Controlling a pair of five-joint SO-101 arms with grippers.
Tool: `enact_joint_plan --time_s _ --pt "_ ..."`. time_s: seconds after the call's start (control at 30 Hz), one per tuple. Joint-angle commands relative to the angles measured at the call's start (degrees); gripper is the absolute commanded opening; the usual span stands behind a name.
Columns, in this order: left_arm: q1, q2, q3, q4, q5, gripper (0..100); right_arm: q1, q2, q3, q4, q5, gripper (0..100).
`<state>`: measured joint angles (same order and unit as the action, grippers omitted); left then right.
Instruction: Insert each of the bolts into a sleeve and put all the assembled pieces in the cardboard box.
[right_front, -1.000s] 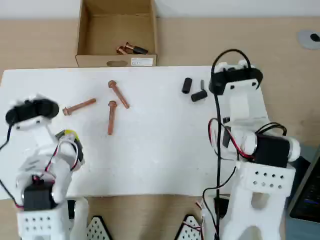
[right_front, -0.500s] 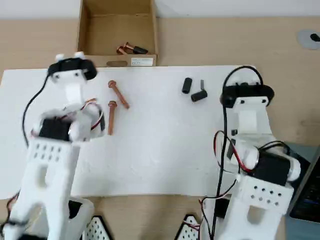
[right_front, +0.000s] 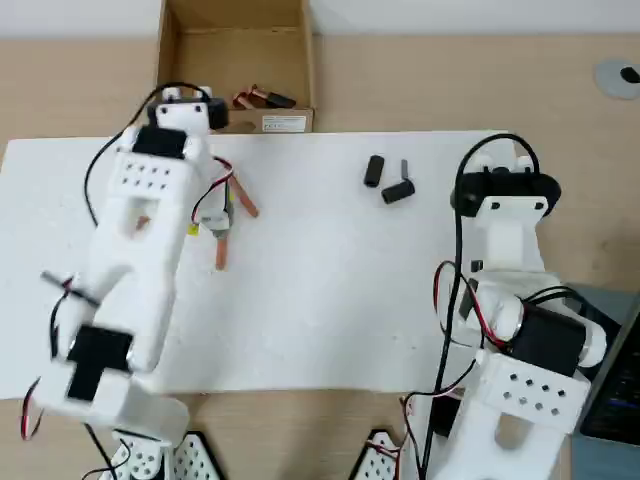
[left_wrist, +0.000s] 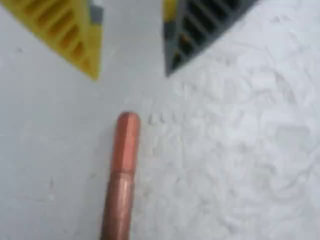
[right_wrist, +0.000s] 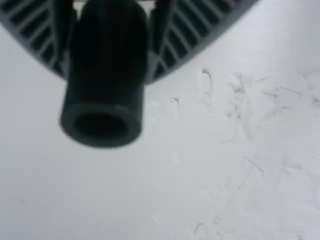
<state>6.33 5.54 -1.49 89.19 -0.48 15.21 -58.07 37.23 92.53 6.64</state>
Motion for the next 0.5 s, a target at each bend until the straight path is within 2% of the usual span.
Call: enact_joint_plan --time_s 0.0,0.3,0.47 --pt "0.35 5.32 -8.53 1.05 -2.64 9 0.66 -1.1 0.04 -0.97 0.0 1.2" --pt "0.26 13.58 -14.24 0.53 -7.3 9 0.66 -1.1 0.04 -0.97 0.0 1.2" --pt "0.18 18.24 -17.32 0.53 -7.56 9 0.66 -1.01 0.04 -0.97 0.0 1.2"
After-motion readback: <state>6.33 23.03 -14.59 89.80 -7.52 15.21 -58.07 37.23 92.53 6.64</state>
